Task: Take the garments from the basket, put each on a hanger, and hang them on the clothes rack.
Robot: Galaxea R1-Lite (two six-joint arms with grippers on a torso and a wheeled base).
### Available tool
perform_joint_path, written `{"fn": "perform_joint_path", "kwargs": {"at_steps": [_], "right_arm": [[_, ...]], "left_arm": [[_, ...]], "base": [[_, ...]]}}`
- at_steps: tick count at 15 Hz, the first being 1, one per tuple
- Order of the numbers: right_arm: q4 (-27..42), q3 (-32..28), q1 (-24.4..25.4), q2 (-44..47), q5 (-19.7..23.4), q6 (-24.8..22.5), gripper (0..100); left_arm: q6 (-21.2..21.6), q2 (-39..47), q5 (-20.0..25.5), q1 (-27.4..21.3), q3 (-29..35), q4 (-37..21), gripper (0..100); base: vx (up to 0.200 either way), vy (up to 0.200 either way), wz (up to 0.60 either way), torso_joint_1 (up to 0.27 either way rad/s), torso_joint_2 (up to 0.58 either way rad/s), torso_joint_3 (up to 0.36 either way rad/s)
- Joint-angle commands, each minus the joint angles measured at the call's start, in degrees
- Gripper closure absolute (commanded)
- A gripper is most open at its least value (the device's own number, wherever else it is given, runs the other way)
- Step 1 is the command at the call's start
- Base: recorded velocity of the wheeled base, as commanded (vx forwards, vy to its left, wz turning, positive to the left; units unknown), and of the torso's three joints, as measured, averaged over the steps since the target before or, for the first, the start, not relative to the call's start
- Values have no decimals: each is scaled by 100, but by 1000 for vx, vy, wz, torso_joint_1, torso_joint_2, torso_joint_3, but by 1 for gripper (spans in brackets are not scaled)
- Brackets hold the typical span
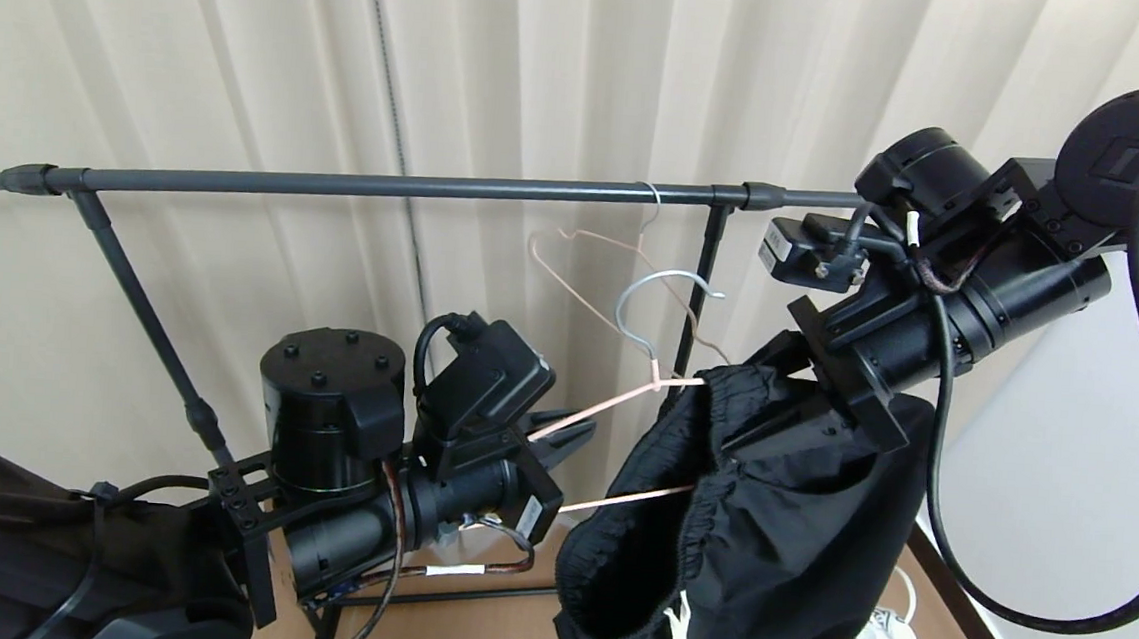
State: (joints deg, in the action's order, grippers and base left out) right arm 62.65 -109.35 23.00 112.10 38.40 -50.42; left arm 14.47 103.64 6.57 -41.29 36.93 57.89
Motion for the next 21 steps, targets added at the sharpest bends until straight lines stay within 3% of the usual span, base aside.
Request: {"fn": "perform_joint_path", "kwargs": {"at_steps": [1,10,11,14,18,21], "right_arm": [[2,19,2,-4,1,-3,100],[11,432,2,-382,-17,-3,100],[11,441,2,-391,-17,-3,100],[11,608,-6,-567,-26,15,100],[11,766,-33,-962,-26,120,100],[-7,731,-50,-1077,-43,261,100]], "left_arm": [[3,-2,2,-2,-19,11,100],[30,-46,2,16,-142,170,100],[21,-46,2,16,-142,196,0],[-14,-152,-7,95,-379,486,0],[-129,-863,-7,271,-1276,1268,0],[-287,-1373,-33,402,-1750,1295,0]], "base": [[0,0,0,0,0,0],[0,0,0,0,0,0],[0,0,0,0,0,0],[0,0,0,0,0,0],[0,0,0,0,0,0],[0,0,0,0,0,0]]}}
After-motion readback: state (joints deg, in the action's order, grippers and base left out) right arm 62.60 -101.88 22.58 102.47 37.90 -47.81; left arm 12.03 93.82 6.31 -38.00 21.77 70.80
